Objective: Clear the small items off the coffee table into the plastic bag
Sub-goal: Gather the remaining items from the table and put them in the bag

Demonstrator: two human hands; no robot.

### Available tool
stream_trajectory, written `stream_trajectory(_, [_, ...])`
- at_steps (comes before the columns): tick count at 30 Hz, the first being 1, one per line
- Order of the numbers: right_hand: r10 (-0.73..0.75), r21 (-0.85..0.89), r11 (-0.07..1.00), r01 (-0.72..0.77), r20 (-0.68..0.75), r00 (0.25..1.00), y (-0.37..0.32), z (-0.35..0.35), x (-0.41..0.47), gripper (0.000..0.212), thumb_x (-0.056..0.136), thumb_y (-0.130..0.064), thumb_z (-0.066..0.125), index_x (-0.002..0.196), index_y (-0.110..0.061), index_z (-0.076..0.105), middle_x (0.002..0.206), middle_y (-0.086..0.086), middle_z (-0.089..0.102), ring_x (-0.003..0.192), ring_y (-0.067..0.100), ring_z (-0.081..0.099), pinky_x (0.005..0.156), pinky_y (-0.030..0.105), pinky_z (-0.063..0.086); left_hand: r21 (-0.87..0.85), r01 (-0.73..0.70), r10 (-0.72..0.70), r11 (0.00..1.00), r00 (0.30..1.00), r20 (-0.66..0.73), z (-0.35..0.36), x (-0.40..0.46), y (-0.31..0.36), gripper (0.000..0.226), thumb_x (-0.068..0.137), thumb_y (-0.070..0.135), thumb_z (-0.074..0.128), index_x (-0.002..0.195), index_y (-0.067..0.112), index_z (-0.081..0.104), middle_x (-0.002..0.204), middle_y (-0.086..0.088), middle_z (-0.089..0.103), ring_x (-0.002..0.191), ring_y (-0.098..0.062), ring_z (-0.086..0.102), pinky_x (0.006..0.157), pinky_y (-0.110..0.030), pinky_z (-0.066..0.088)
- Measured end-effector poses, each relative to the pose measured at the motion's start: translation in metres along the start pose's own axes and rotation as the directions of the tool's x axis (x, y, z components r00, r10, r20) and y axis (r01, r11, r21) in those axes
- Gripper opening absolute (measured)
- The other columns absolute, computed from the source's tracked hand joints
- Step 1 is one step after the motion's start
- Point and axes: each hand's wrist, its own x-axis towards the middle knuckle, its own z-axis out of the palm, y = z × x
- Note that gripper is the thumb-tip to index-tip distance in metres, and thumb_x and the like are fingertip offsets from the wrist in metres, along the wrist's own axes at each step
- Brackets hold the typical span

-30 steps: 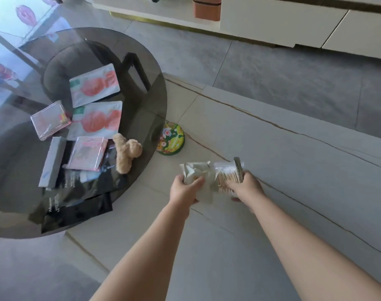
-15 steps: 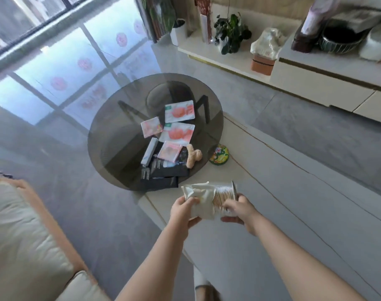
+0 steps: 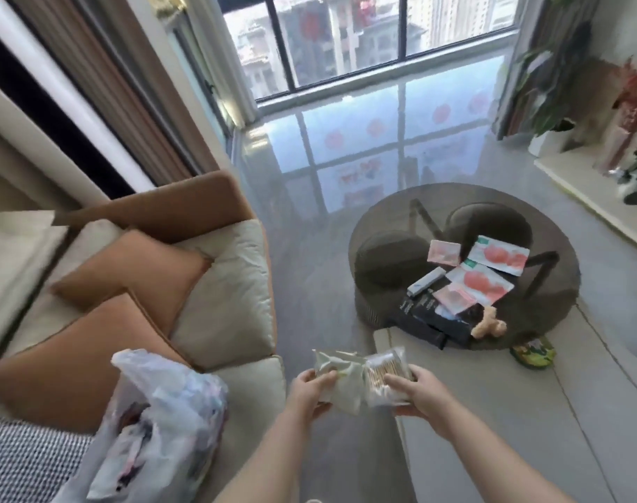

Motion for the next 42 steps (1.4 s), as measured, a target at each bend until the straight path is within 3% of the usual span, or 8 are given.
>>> stream_trajectory(8, [-0.003,-0.224,0.974,0.041,0.168,0.986,-0.022,0.138,0.02,0.008,0.088,-0.005,0.061,0.092,-0.012,0.061,0.082,0.004,0.064,0.073,0.014,0.062,0.054,0.031,0.058,-0.358,-0.055,0.0,0.932,0.989,-0.151,-0.13,-0.02,0.0,0.014,0.086,0.008,0.065,0.097,0.014,0.061,0.085,-0.007,0.064,0.075,-0.022,0.059,0.071,-0.032,0.048])
stream_trajectory(13, [0.033,-0.329,0.942,0.065,0.285,0.958,-0.023,0.241,0.025,0.014,0.084,-0.001,0.064,0.094,-0.012,0.061,0.086,0.005,0.065,0.078,0.015,0.064,0.062,0.035,0.06,-0.502,-0.103,-0.035,0.858,0.966,-0.257,-0.229,-0.022,-0.009,0.008,0.086,0.008,0.065,0.089,0.014,0.06,0.085,-0.008,0.064,0.076,-0.026,0.059,0.07,-0.035,0.049])
stream_trajectory(17, [0.058,-0.438,0.894,0.093,0.317,0.947,-0.012,0.319,0.028,0.015,0.084,-0.002,0.064,0.094,-0.013,0.059,0.09,0.006,0.059,0.079,0.016,0.06,0.059,0.032,0.06,-0.567,-0.15,-0.042,0.81,0.949,-0.311,-0.304,-0.024,-0.023,0.018,0.081,0.007,0.072,0.094,0.015,0.063,0.079,-0.01,0.072,0.074,-0.029,0.064,0.067,-0.037,0.052])
stream_trajectory(24, [0.085,-0.558,0.824,0.102,0.298,0.951,0.027,0.434,0.033,0.023,0.089,-0.011,0.059,0.111,-0.015,0.053,0.093,0.006,0.06,0.076,0.019,0.063,0.052,0.031,0.058,-0.66,-0.135,-0.167,0.739,0.912,-0.374,-0.407,-0.01,-0.055,0.043,0.082,0.008,0.069,0.124,0.009,0.056,0.102,-0.014,0.063,0.081,-0.026,0.06,0.057,-0.03,0.05])
stream_trajectory(27, [0.117,-0.652,0.749,0.116,0.303,0.946,0.034,0.471,0.037,0.025,0.091,-0.016,0.056,0.115,-0.016,0.05,0.104,0.011,0.061,0.087,0.024,0.063,0.058,0.034,0.059,-0.659,-0.115,-0.209,0.744,0.896,-0.393,-0.432,-0.001,-0.063,0.04,0.086,0.014,0.062,0.125,0.009,0.055,0.101,-0.017,0.063,0.079,-0.028,0.06,0.058,-0.031,0.051])
stream_trajectory(33, [0.107,-0.809,0.544,0.224,0.332,0.937,0.028,0.53,0.058,0.02,0.085,-0.017,0.049,0.104,-0.019,0.049,0.094,0.002,0.061,0.086,0.018,0.062,0.053,0.027,0.055,-0.648,-0.111,-0.27,0.753,0.846,-0.459,-0.461,0.024,-0.069,0.035,0.087,0.007,0.054,0.122,0.004,0.056,0.087,-0.011,0.059,0.076,-0.024,0.057,0.055,-0.027,0.046])
stream_trajectory(38, [0.101,-0.912,0.27,0.308,0.345,0.933,0.034,0.569,0.095,0.032,0.08,-0.015,0.046,0.111,-0.021,0.045,0.088,0.001,0.052,0.082,0.021,0.058,0.071,0.037,0.057,-0.637,-0.016,-0.375,0.771,0.796,-0.474,-0.47,0.069,-0.078,0.046,0.089,0.008,0.055,0.134,0.008,0.045,0.115,-0.018,0.057,0.101,-0.034,0.057,0.08,-0.04,0.053])
stream_trajectory(42, [0.161,-0.93,0.202,0.306,0.34,0.927,0.048,0.592,0.128,0.054,0.086,-0.014,0.049,0.137,-0.021,0.033,0.078,-0.012,0.041,0.064,0.004,0.046,0.049,0.018,0.041,-0.675,0.067,-0.461,0.735,0.78,-0.424,-0.468,0.102,-0.079,0.03,0.097,0.008,0.044,0.127,0.01,0.049,0.117,-0.018,0.057,0.104,-0.038,0.056,0.076,-0.041,0.052])
